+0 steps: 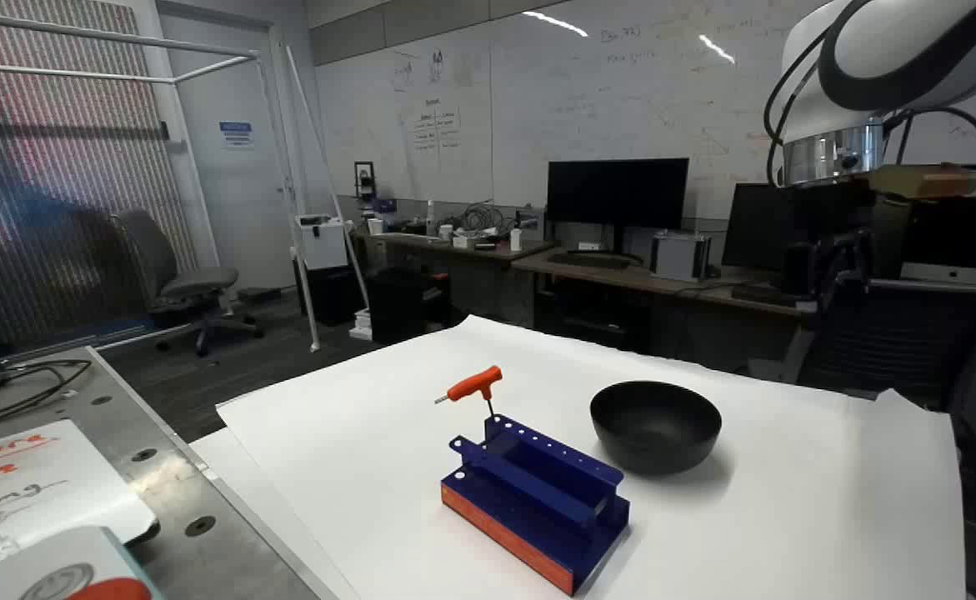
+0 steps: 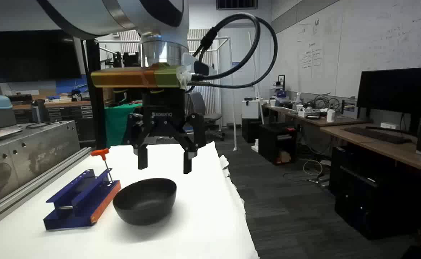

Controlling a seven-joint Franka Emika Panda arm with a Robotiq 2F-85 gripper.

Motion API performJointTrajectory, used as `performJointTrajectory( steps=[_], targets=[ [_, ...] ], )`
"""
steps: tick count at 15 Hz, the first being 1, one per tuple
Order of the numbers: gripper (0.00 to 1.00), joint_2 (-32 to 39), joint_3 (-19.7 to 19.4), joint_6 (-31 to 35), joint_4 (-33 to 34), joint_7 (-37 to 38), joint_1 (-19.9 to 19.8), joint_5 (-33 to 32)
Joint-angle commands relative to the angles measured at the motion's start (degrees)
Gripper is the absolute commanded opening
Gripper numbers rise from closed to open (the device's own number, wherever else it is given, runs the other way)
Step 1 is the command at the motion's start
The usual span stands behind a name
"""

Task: Pick up the orange object tool and put it in the bowl

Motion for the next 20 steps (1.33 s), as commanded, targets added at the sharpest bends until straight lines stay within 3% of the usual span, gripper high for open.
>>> performJointTrajectory(
  steps=[1,6,11,14,20],
  targets=[
    [1.0,-0.01,-0.19,-0.1,0.28,0.01,0.18,-0.03],
    [1.0,2.27,-0.2,0.46,2.91,1.16,0.19,0.79],
    [1.0,14.09,2.98,-1.65,17.19,8.02,3.43,6.46],
    [1.0,21.84,5.12,-3.5,26.78,9.95,5.9,5.68],
    [1.0,37.02,8.08,-12.68,44.79,3.94,9.77,3.74]
  ],
)
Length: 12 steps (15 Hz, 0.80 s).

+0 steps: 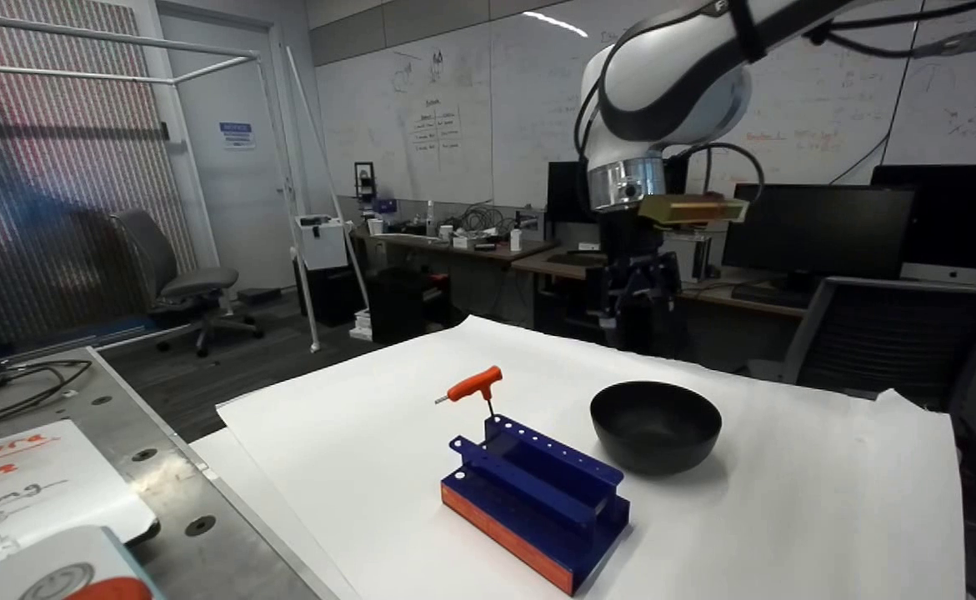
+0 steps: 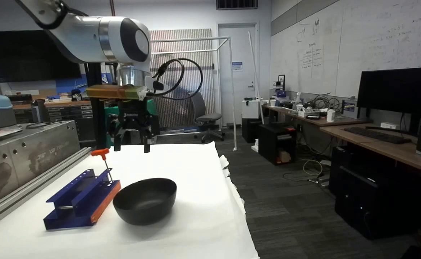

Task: Pick up the orange object tool and put it in the bowl

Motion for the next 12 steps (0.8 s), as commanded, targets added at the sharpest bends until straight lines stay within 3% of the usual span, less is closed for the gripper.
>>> performJointTrajectory(
  steps=[1,5,12],
  targets=[
    [1.0,9.87,1.17,-9.19,14.2,-5.62,1.62,-2.06],
    [1.0,17.76,2.29,-14.28,25.57,-12.92,4.3,-7.28],
    [1.0,29.44,4.72,-19.01,43.26,-29.87,7.13,-10.97]
  ],
)
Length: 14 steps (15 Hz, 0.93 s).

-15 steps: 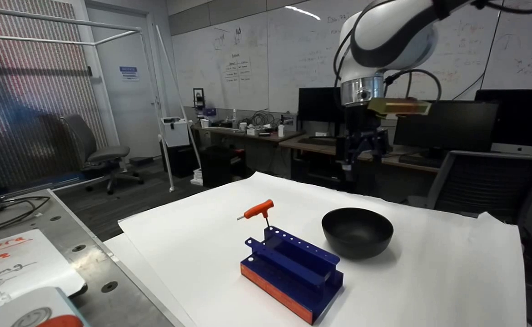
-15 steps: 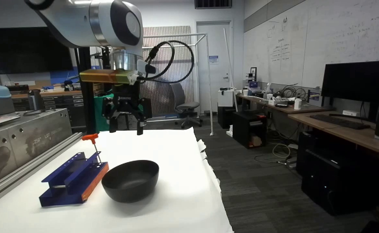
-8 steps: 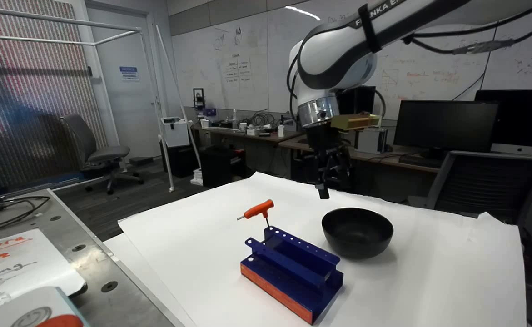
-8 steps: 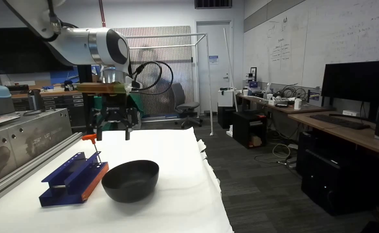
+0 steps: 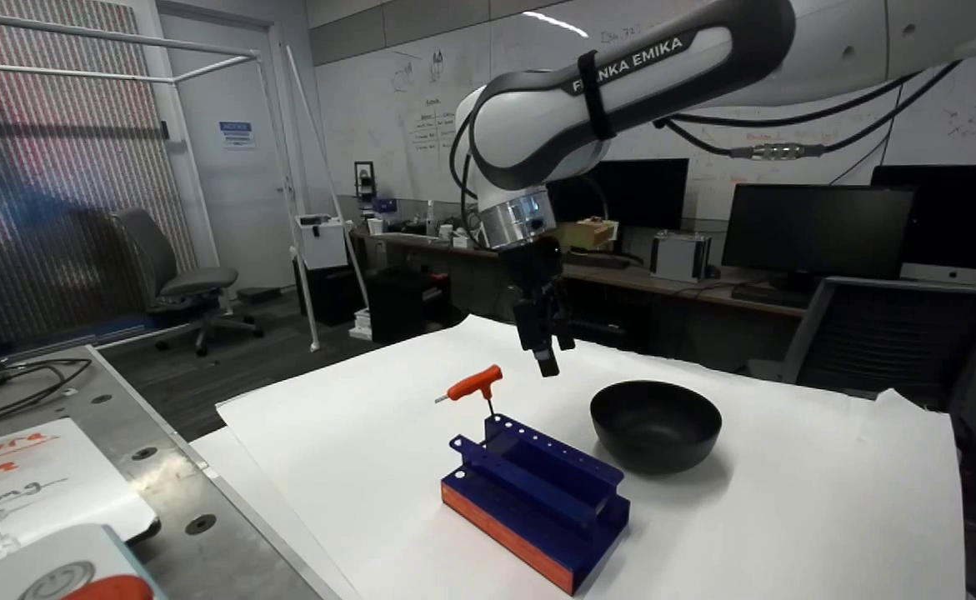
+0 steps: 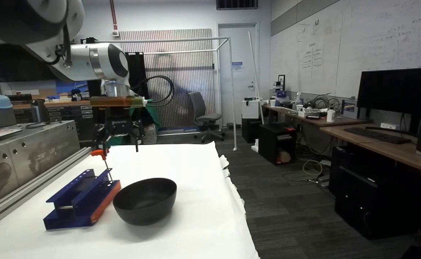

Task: Pick up the orange object tool and put it in the bowl

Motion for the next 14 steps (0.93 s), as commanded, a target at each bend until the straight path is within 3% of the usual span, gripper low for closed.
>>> performJointTrajectory(
  steps=[1,7,14],
  targets=[
    [1.0,7.17,1.32,-5.43,12.16,-9.61,1.33,-2.32],
    [1.0,10.5,1.92,-5.21,16.4,-21.34,3.65,-4.55],
    [1.0,12.26,4.03,-1.44,17.95,-22.88,3.88,-1.61]
  ],
)
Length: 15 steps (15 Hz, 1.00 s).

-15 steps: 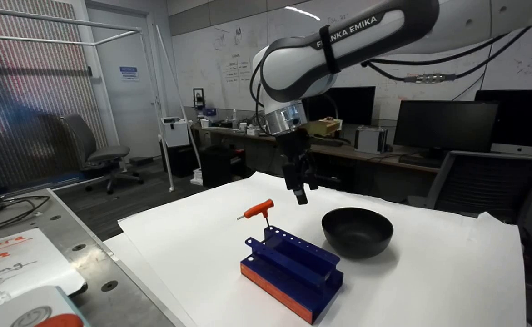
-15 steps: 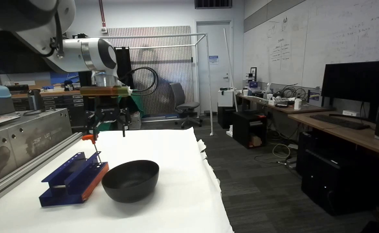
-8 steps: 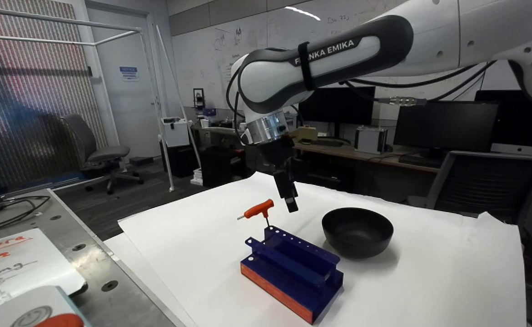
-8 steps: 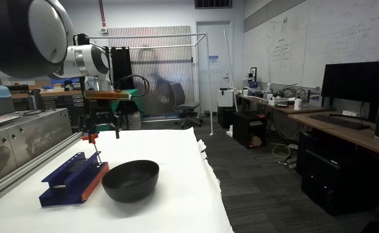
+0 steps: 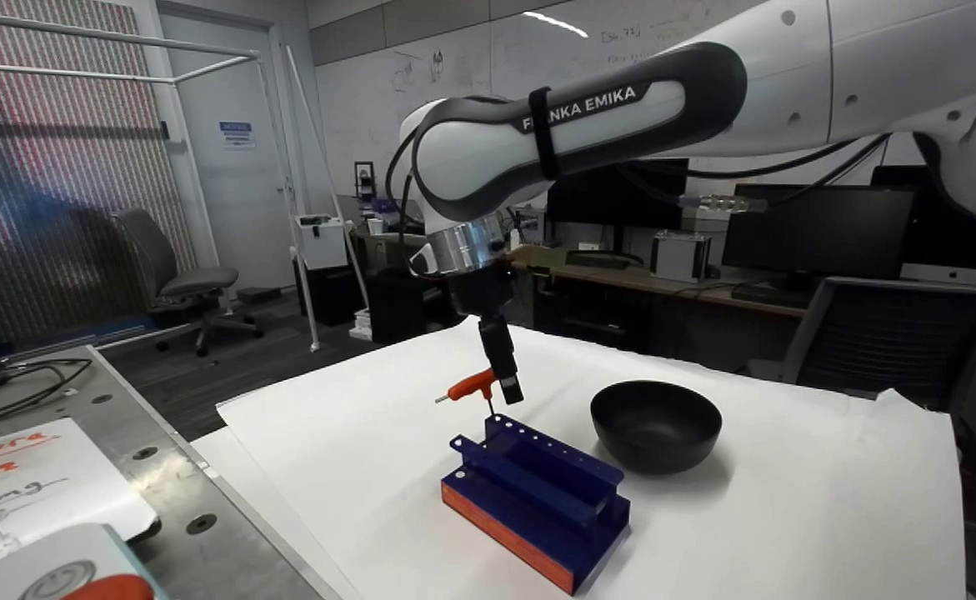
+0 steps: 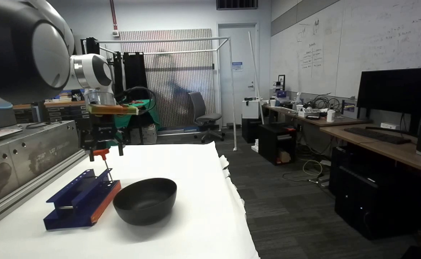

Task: Pick up the orange object tool and put it in the bowl

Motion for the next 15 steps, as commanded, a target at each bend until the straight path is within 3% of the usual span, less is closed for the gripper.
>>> performJointTrajectory(
  steps=[1,7,8,9,15],
  targets=[
    [1.0,2.1,1.5,0.56,3.82,-2.62,-0.31,1.31],
    [1.0,2.49,2.83,1.19,4.17,-4.86,0.17,0.83],
    [0.75,2.47,2.96,1.51,4.1,-4.97,0.24,0.71],
    [0.74,2.43,2.98,1.71,4.06,-5.04,0.37,0.47],
    [0.27,2.2,3.26,2.78,3.91,-4.95,0.08,0.64]
  ],
)
